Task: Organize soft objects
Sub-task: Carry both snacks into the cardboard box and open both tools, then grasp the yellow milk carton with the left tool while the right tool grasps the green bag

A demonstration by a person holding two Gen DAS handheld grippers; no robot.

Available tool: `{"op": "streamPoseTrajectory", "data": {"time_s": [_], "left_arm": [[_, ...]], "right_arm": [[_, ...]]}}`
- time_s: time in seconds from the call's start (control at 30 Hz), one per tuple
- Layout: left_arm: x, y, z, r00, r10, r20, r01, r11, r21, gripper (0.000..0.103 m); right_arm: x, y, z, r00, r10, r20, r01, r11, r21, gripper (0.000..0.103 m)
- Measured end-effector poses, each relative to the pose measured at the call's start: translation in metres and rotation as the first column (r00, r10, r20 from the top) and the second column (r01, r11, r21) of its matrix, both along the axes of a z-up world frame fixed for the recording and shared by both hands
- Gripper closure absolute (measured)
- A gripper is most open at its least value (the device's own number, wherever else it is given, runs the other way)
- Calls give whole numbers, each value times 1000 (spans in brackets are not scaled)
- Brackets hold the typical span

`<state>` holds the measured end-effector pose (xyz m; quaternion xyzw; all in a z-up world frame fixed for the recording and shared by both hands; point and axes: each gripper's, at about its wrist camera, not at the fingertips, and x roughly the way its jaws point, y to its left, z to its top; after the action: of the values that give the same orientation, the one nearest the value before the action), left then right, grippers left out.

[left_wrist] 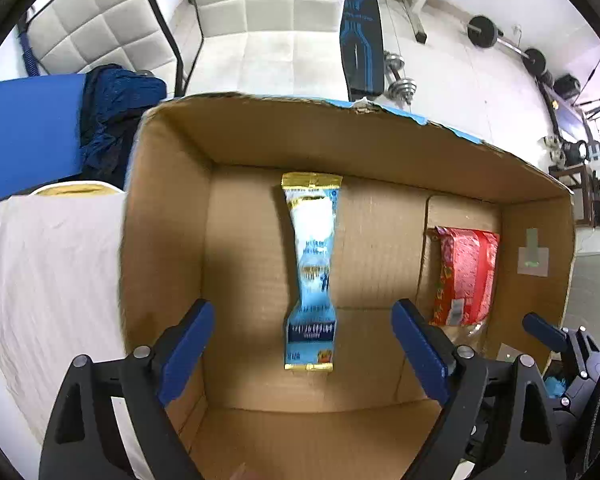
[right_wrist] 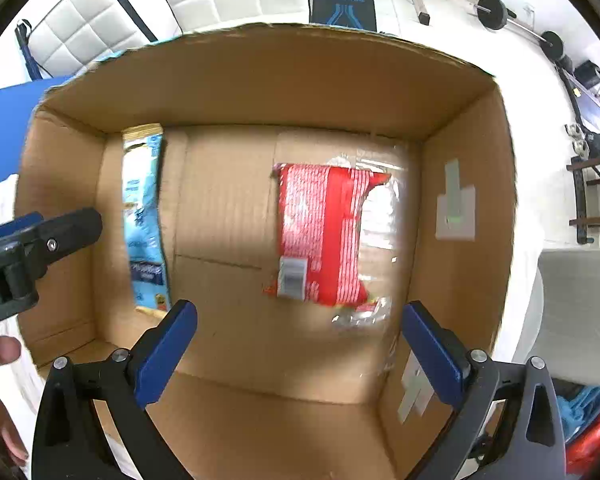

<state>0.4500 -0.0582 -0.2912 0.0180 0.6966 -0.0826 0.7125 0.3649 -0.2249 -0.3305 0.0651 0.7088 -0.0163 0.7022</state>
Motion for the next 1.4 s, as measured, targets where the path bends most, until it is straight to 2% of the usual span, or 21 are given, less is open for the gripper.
{"op": "streamPoseTrajectory", "data": {"time_s": [0.33,0.7,1.03,1.13,1.2,1.3,1.4], "left_arm": [[-54,23,44,990,12,143,-11,1000,-9,11],[-134,35,106,951,4,310,-4,1000,-3,11],[-180,42,155,908,15,418,-3,1000,-28,11],[-188,44,158,905,13,425,-7,1000,-15,11],[-192,50,152,911,32,411,-30,999,-11,11],[-195,60,130,930,63,361,-71,997,9,11],[-199,73,94,950,107,294,-130,990,58,11]], "right_arm": [[-47,12,45,995,-51,86,51,999,3,0],[-108,34,106,971,-44,236,60,996,-63,0],[-151,34,155,943,-90,319,105,994,-29,0],[-163,31,156,944,-116,309,126,992,-12,0],[-172,30,146,952,-141,273,142,990,17,0],[-182,31,117,966,-181,184,169,983,77,0],[-191,32,67,965,-255,53,244,956,162,0]]}}
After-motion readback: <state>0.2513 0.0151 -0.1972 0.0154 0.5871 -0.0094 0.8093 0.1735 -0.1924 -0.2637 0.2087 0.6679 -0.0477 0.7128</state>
